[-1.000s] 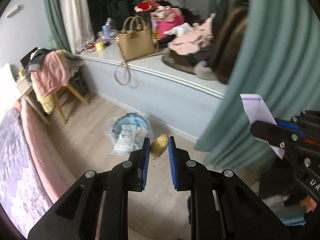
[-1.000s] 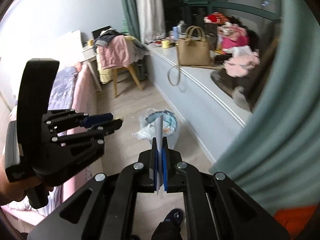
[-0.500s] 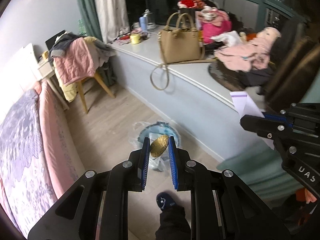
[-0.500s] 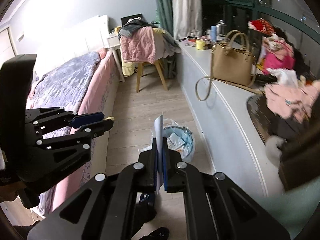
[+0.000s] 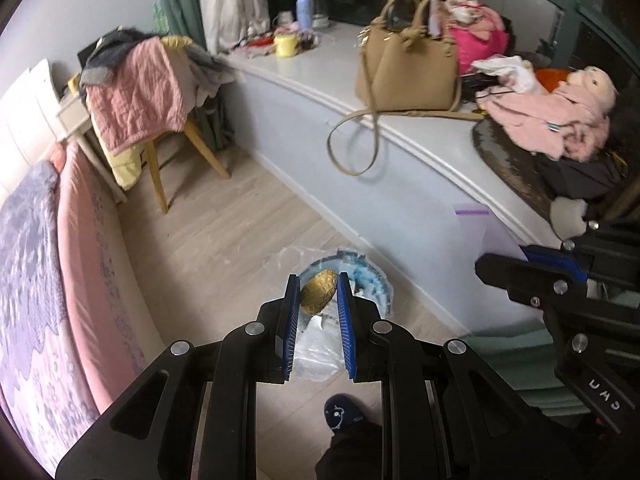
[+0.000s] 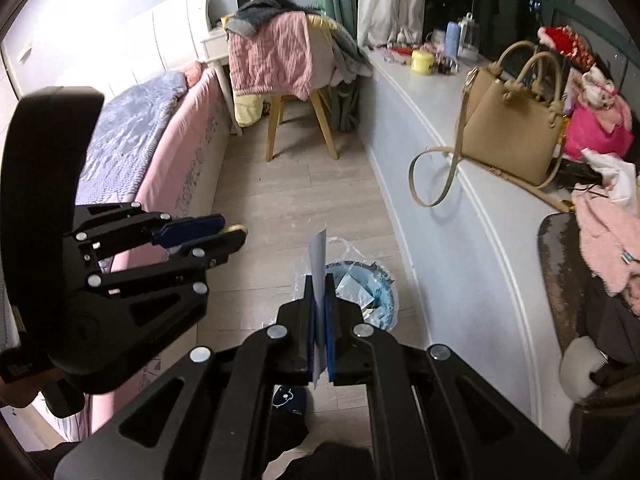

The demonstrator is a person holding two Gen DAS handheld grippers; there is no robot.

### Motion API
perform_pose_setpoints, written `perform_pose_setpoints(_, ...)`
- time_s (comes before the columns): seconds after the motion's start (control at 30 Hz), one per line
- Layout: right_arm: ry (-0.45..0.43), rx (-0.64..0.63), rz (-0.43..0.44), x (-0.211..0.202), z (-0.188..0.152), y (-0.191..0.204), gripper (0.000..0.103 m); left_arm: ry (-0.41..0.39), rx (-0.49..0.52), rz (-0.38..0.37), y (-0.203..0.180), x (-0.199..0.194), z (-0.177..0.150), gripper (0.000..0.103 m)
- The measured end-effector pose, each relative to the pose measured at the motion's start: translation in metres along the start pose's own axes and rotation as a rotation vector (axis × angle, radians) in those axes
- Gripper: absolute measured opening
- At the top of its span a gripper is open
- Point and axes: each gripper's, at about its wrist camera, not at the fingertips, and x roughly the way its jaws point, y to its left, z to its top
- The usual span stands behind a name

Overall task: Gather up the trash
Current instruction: 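Bring both held items over the blue-rimmed trash bin, then lower the peanut shell in the left tool into the bin while the right tool lowers the paper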

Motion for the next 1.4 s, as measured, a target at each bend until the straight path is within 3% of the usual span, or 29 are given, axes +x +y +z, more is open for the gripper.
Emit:
perform_pose_setpoints(0.5, 0.162, -0.111, 0.085, 0.125, 0.023, -0.044, 0.006, 0.146, -0.13, 0.063, 0.014, 0.113, 0.007, 0.017)
perform_pose_setpoints(0.93, 0.313, -0.105, 0.147, 0.277, -0.032, -0.089, 0.006, 0.309, -0.255, 0.046, 0.011, 0.274, -0.048, 0.017)
perform_pose_setpoints(1.07, 0.342, -0.113, 0.14, 0.328, -0.055, -0.096, 0.006, 0.328, -0.251, 0.039, 0.01, 0.321, -0.064, 0.017)
perform_pose_setpoints(1.4, 0.368, -0.089, 0.125, 0.406, -0.089, -0.111, 0.006, 0.337, -0.215, -0.037, -0.003, 0.414, -0.088, 0.017)
